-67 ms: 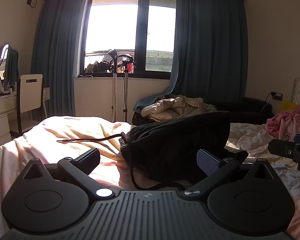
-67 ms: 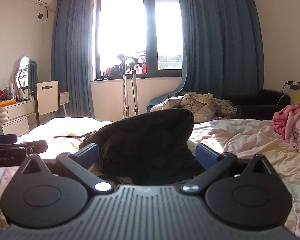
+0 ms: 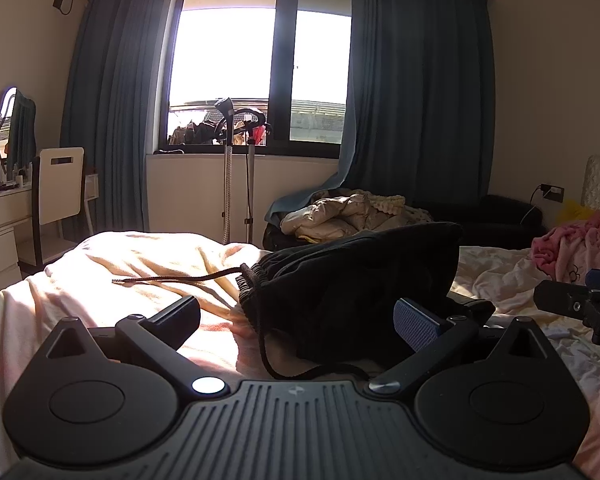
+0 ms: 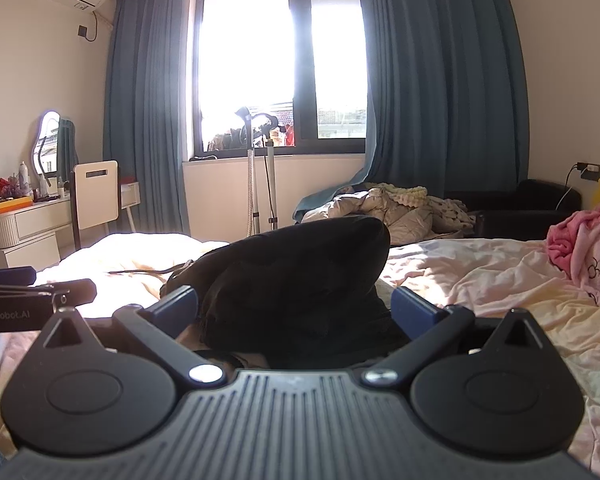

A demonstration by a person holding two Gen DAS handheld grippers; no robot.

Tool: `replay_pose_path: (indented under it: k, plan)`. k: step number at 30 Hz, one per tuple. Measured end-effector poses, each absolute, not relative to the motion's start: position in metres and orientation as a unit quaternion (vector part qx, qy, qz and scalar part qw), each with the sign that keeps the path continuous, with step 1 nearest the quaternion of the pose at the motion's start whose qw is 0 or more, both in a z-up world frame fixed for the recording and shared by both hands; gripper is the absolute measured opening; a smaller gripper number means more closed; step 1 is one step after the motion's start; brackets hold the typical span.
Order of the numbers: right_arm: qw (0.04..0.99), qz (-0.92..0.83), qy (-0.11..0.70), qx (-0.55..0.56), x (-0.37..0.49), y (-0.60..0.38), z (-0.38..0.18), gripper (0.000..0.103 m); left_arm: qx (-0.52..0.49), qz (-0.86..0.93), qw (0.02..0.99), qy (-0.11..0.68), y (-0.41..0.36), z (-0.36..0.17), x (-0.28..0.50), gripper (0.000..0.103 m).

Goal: Fold clothes

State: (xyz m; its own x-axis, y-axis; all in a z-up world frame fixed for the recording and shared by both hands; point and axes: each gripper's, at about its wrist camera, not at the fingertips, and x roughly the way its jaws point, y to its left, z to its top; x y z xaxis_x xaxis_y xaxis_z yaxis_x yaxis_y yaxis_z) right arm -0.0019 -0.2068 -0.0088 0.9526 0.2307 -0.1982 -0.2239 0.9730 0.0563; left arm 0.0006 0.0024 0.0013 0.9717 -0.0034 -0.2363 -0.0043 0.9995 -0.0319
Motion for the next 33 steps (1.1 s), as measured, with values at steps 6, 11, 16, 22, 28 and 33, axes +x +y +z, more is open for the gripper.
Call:
replay_pose_path:
  k: [6, 11, 16, 22, 28, 33]
  plan:
    - [0.988, 0.109, 0.104, 0.011, -0.0011, -0.2046, -0.011, 0.103, -0.015, 0.0, 0.993, 0.119, 0.0045, 0.0015, 0.0025, 0.103]
    - [0.989, 0.105, 0.106, 0.005, -0.0004, -0.2027, -0.0129, 0.103, -0.017, -0.001, 0.993, 0.119, 0.0052, 0.0017, 0.0038, 0.103]
    - [0.989, 0.102, 0.108, 0.003, 0.0018, -0.1995, -0.0129, 0.103, -0.013, 0.0, 0.993, 0.121, 0.0036, 0.0022, 0.0016, 0.103]
    - [0.99, 0.098, 0.101, 0.006, -0.0003, -0.1999, -0.0128, 0.103, -0.014, 0.002, 0.993, 0.12, -0.0005, 0.0034, -0.0018, 0.103]
    - [0.99, 0.099, 0.103, 0.009, -0.0008, -0.2001, -0.0125, 0.103, -0.013, 0.004, 0.992, 0.122, 0.0008, 0.0029, 0.0002, 0.103]
    - [0.989, 0.105, 0.106, 0.006, -0.0015, -0.1977, -0.0134, 0.103, -0.013, 0.004, 0.992, 0.122, 0.0021, 0.0036, 0.0008, 0.103]
